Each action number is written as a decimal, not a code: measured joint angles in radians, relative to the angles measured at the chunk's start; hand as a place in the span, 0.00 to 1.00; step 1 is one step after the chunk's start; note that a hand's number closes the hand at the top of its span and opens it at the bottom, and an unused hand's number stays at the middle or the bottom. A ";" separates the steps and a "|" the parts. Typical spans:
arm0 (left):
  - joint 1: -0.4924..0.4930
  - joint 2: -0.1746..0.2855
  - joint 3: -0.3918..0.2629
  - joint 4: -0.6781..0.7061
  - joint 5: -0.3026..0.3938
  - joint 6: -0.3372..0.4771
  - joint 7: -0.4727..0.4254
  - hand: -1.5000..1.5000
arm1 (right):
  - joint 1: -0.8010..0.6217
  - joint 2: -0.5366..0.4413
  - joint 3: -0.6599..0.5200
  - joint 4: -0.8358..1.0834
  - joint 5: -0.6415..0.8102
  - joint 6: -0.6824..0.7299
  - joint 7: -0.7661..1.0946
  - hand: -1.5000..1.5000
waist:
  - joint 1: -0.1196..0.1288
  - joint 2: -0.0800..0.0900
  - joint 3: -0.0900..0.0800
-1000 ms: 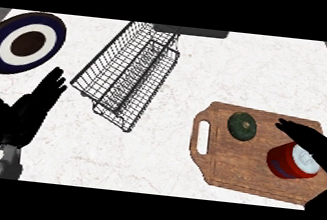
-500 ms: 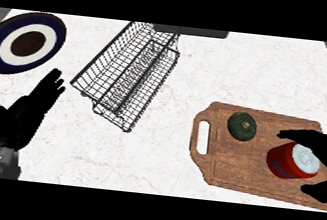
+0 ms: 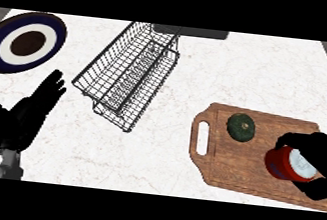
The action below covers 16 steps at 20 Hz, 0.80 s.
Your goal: Pick the can from the cutting board and place it in the tiered basket
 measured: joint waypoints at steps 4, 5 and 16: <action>-0.006 -0.019 -0.001 -0.011 -0.013 0.004 0.023 0.50 | 0.010 0.027 -0.007 -0.030 0.035 -0.033 -0.009 1.00 | -0.003 0.002 0.003; -0.016 -0.015 0.007 -0.008 -0.008 0.003 0.034 0.50 | 0.027 0.039 -0.014 -0.048 0.035 -0.057 -0.012 1.00 | -0.006 0.002 0.003; 0.000 -0.016 0.027 -0.012 -0.006 -0.001 0.026 0.50 | 0.130 0.289 -0.120 -0.247 0.182 -0.293 0.451 1.00 | -0.025 0.001 0.009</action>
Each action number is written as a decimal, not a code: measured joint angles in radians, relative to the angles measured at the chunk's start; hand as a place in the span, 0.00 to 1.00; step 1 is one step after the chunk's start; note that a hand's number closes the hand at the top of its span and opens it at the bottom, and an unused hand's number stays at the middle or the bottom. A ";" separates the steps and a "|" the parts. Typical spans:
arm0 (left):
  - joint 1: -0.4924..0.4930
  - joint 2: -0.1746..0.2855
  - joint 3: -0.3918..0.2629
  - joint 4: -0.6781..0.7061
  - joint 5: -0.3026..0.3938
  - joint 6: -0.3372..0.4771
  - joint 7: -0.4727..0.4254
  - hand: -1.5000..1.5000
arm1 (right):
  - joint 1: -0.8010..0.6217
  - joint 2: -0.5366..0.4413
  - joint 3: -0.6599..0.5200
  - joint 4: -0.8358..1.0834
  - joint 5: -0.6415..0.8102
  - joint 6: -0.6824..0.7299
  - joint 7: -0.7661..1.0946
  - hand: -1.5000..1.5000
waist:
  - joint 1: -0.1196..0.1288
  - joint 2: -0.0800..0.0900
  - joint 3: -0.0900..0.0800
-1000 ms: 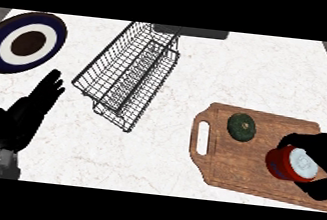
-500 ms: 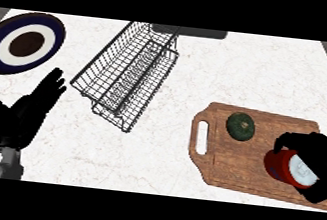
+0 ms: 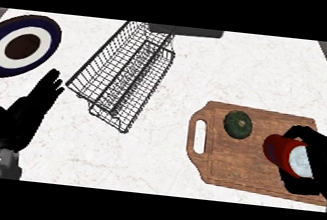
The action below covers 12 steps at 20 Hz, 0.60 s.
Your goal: Pick the can from the cutting board and place it in the tiered basket
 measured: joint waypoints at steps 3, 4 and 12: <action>0.004 0.000 0.003 0.007 -0.003 -0.001 -0.006 0.50 | 0.003 0.095 0.000 -0.116 -0.044 -0.064 0.036 1.00 | -0.002 -0.001 0.001; 0.007 -0.004 -0.001 0.009 -0.006 -0.002 -0.009 0.50 | -0.004 0.116 0.000 -0.155 -0.058 -0.075 0.045 1.00 | 0.000 -0.001 0.001; -0.013 -0.015 -0.006 0.016 -0.019 -0.007 -0.007 0.50 | -0.099 0.236 0.122 -0.459 -0.069 0.039 0.246 1.00 | 0.017 0.004 0.001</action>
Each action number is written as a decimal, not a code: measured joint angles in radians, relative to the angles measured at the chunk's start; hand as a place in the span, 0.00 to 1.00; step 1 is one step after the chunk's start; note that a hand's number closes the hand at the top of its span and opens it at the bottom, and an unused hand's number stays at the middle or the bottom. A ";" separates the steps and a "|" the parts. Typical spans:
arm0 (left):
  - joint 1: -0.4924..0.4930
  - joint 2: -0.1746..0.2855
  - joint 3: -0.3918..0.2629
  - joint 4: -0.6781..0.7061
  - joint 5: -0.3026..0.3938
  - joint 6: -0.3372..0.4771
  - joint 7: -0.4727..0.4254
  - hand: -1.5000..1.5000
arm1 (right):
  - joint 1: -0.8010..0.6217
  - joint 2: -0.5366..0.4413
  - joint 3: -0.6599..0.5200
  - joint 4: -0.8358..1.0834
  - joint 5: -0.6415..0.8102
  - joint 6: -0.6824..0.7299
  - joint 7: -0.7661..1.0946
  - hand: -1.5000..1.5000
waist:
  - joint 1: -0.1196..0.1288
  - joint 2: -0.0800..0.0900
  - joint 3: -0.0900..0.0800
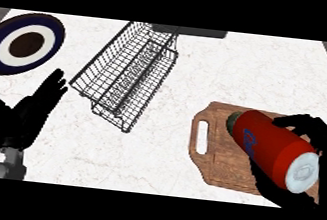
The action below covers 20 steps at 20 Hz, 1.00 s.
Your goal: Pick the can from the cutting board and place it in the tiered basket
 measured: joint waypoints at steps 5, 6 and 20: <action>-0.013 0.005 0.013 0.011 0.005 -0.020 0.000 0.50 | -0.202 0.071 0.117 -0.020 0.042 0.127 0.206 1.00 | 0.009 0.002 0.000; -0.028 0.001 0.013 0.022 0.002 -0.018 -0.001 0.50 | -0.248 0.082 0.138 -0.012 0.041 0.144 0.246 1.00 | 0.009 0.002 0.000; -0.046 -0.026 0.000 0.016 -0.033 -0.014 0.014 0.50 | -0.867 0.116 0.283 0.517 -0.093 -0.050 0.609 1.00 | 0.026 0.005 0.000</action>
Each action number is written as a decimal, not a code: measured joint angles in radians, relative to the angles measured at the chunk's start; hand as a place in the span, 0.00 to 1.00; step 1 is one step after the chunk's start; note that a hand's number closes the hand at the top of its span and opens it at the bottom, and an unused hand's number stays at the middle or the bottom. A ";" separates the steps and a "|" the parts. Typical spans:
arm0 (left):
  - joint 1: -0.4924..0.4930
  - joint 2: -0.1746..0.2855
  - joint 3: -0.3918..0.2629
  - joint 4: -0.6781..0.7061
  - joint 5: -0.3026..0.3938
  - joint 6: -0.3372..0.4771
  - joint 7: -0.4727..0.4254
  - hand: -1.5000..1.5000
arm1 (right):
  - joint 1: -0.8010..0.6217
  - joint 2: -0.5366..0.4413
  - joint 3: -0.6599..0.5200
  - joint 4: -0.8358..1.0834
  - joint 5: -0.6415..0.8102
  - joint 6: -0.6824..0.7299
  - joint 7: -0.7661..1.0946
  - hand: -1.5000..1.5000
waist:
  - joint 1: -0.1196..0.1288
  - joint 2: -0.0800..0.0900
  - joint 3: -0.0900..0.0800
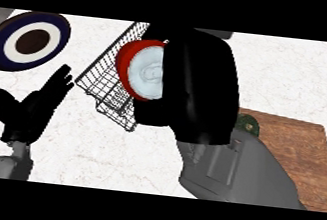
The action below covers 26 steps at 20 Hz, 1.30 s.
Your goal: Pick the can from the cutting board and place it in the tiered basket
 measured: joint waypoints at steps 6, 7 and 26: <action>0.025 -0.003 0.004 -0.020 0.009 -0.018 0.001 0.50 | -0.141 -0.001 0.043 0.223 -0.078 -0.113 0.033 1.00 | 0.006 0.000 0.000; 0.027 -0.002 0.005 -0.018 0.008 -0.020 -0.002 0.50 | -0.149 -0.001 0.042 0.255 -0.087 -0.127 0.027 1.00 | 0.005 0.000 0.000; 0.038 -0.017 0.014 -0.051 -0.006 -0.031 0.020 0.50 | -0.289 0.001 0.126 0.752 -0.133 -0.522 -0.082 1.00 | 0.012 0.005 0.000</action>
